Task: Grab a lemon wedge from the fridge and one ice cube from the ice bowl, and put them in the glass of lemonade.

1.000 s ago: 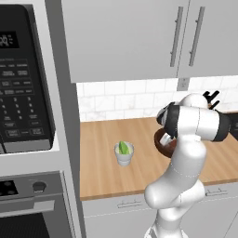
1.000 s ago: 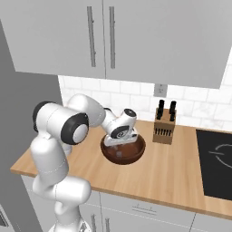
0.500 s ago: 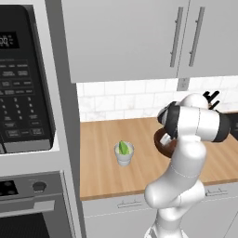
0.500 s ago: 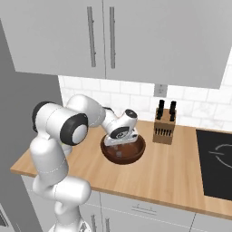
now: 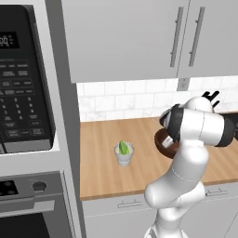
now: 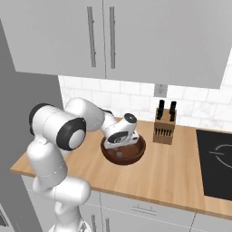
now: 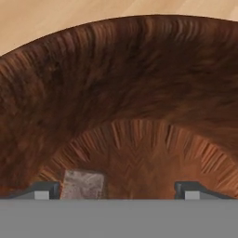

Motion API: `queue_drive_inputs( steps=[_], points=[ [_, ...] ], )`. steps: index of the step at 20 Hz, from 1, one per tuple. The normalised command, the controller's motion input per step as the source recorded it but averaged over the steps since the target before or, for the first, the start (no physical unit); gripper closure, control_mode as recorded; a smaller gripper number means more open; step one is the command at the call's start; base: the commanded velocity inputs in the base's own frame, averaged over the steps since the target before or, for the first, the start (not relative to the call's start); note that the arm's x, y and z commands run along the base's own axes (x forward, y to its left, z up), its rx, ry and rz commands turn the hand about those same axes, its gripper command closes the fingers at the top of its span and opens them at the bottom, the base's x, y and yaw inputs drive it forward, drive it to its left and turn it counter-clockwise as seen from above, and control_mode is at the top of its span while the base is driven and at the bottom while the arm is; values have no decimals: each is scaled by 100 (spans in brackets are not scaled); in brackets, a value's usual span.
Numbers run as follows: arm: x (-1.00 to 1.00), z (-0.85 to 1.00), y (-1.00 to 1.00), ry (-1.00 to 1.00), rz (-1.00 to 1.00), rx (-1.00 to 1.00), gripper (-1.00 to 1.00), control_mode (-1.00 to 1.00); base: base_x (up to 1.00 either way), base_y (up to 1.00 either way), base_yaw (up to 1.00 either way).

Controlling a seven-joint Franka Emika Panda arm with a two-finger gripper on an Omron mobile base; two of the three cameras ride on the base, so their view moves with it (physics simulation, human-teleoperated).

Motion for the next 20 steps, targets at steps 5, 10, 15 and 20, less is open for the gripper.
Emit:
queue_drive_inputs(
  steps=[5, 10, 15, 20],
  points=[
    [0, 6, -24, 2, -4, 0, -100, -100, 0, 0, 0],
    [0, 2, -15, 0, -3, 0, -100, -100, 0, 0, 0],
    [0, 0, 4, 0, 0, 0, -100, -100, 0, 0, 0],
    [0, 4, 25, 0, 0, 0, -100, -100, 0, 0, 0]
  ],
)
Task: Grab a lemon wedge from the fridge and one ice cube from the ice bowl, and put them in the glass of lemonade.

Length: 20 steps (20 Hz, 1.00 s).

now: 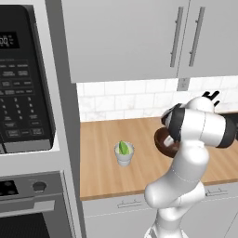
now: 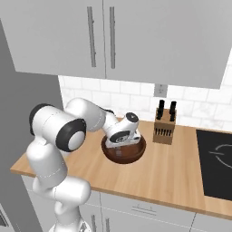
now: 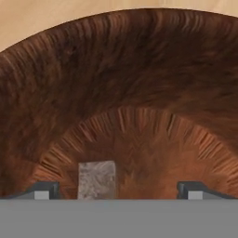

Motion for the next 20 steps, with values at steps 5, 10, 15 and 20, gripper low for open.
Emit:
queue_drive_inputs(
  steps=[5, 10, 15, 20],
  points=[
    [4, -1, 18, 0, -2, 0, -100, -100, 0, 0, 0],
    [10, -7, -1, 3, 0, 2, -100, -100, 0, 0, 0],
    [-16, -1, -16, 1, -1, 7, -100, -100, 0, 0, 0],
    [-15, -2, -12, 0, -3, 6, -100, -100, 0, 0, 0]
  ],
)
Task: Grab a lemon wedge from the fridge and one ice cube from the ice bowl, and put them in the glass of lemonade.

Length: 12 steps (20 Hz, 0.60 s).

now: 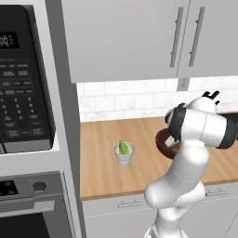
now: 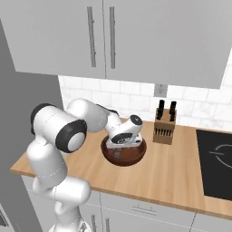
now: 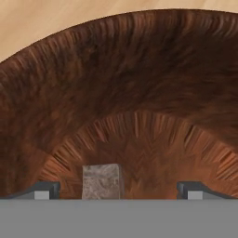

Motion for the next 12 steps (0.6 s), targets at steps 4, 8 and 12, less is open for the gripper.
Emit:
queue_drive_inputs(
  steps=[4, 8, 12],
  points=[
    [1, -19, 0, 0, 0, 1, -100, -100, 0, 0, 0],
    [1, -30, 0, 0, 0, 2, -100, -100, 0, 0, 0],
    [0, -15, 4, 0, 0, 2, -100, -100, 0, 0, 0]
  ],
)
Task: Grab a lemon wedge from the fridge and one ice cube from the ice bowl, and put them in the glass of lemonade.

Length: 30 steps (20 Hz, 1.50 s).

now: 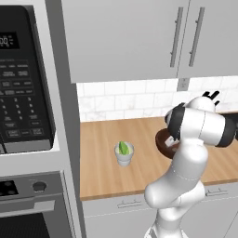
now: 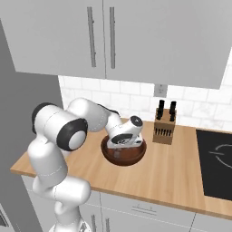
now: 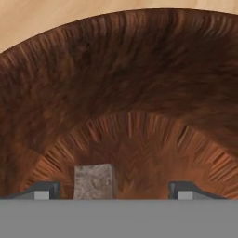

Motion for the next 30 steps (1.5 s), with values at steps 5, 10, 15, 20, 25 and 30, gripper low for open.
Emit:
queue_drive_inputs(
  steps=[5, 10, 15, 20, 25, 30],
  points=[
    [0, -13, 13, 0, -2, 0, -100, -100, 0, 0, 0],
    [0, -22, 1, 0, 0, 2, -100, -100, 0, 0, 0],
    [0, -25, 0, 0, 0, 2, 100, -100, 0, 0, 0],
    [0, -8, 0, 0, 0, 0, 100, -100, 0, 0, 0],
    [0, 0, 4, 0, 0, 0, 100, -100, 0, 0, 0],
    [-12, 0, 3, 0, 0, 0, 100, -100, 0, 0, 0]
  ],
)
